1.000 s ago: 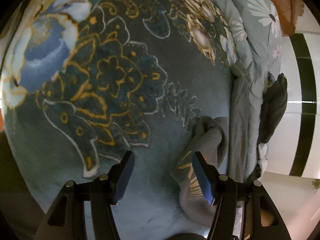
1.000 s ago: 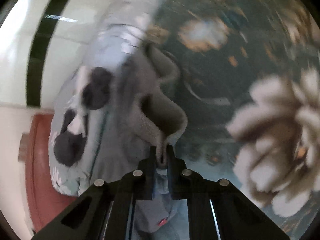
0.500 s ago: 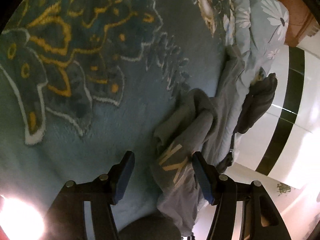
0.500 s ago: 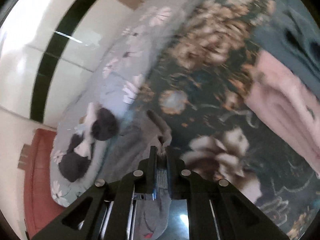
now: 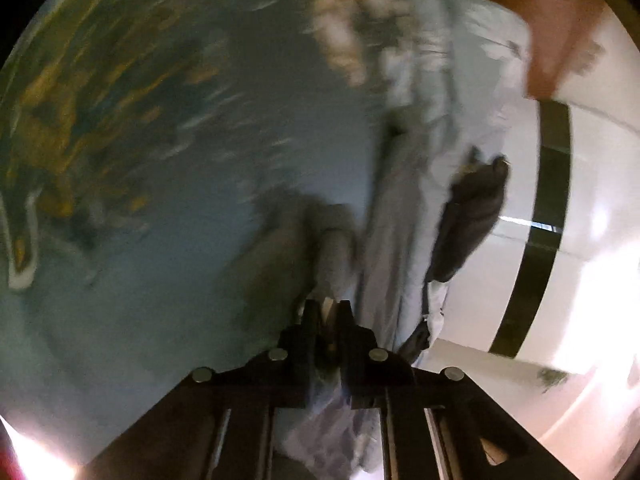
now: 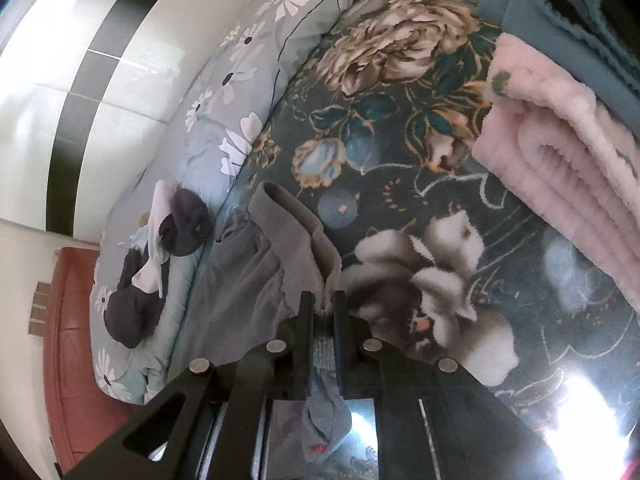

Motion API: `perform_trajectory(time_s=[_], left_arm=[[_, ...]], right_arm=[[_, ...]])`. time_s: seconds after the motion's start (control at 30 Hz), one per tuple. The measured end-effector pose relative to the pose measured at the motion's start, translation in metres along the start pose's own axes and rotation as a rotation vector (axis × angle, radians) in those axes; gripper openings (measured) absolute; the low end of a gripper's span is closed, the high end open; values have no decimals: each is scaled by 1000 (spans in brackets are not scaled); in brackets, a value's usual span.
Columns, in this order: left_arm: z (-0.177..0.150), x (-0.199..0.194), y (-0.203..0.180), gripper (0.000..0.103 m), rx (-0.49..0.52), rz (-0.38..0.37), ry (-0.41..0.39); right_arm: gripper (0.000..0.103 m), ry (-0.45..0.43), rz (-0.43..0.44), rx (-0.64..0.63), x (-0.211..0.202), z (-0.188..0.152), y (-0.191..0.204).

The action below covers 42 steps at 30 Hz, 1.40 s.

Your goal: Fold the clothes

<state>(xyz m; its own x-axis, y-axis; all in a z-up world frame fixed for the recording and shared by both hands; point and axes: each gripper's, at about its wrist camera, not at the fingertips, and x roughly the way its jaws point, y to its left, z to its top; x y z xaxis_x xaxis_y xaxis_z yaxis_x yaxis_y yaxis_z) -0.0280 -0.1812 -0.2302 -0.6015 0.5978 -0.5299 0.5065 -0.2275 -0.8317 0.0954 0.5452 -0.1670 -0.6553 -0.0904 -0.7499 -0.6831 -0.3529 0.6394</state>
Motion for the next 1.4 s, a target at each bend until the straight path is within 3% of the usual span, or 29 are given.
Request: perform_trajectory(time_s=[0.17, 0.27, 0.33, 0.43, 0.5, 0.53, 0.57, 0.67, 0.77, 0.9, 1.03, 1.17, 1.2, 1.23, 1.27, 1.33, 1.4], left_arm=[[-21, 35, -73, 9, 213, -14, 75], [-52, 77, -102, 10, 346, 43, 201], [-65, 101, -101, 11, 379, 89, 269], [-75, 118, -81, 13, 356, 143, 349], [-76, 110, -68, 29, 349, 152, 367], [-76, 102, -62, 46, 353, 156, 370], [-74, 92, -58, 53, 370, 150, 368], [-66, 62, -45, 60, 398, 185, 300], [-43, 42, -17, 60, 316, 240, 219], [-32, 53, 5, 61, 201, 227, 236], [-34, 75, 17, 61, 151, 234, 286], [-42, 78, 23, 58, 61, 144, 287], [-42, 78, 23, 54, 47, 133, 280], [-41, 75, 22, 34, 50, 141, 262], [-40, 72, 21, 25, 52, 148, 245], [-35, 62, 16, 16, 79, 145, 198], [-26, 48, 4, 13, 145, 143, 156]], right_arm=[[9, 6, 0, 1, 1, -2, 1], [9, 12, 6, -2, 4, -4, 1], [9, 23, 5, 6, 6, -6, -1], [9, 45, 11, 15, 10, -8, -4], [10, 51, 6, 11, 12, -8, -5], [10, 52, 1, 9, 13, -8, -5], [11, 53, -1, 11, 13, -8, -6], [11, 56, -10, 16, 16, -7, -8], [11, 58, -19, 21, 19, -8, -10], [11, 62, -22, 50, 23, -11, -16], [11, 70, -29, 58, 23, -12, -18], [11, 72, -39, 50, 22, -11, -17], [11, 73, -42, 47, 23, -11, -17], [11, 73, -44, 46, 23, -11, -16], [11, 72, -46, 46, 23, -11, -16], [11, 74, -53, 43, 23, -11, -15], [11, 76, -61, 42, 23, -11, -15]])
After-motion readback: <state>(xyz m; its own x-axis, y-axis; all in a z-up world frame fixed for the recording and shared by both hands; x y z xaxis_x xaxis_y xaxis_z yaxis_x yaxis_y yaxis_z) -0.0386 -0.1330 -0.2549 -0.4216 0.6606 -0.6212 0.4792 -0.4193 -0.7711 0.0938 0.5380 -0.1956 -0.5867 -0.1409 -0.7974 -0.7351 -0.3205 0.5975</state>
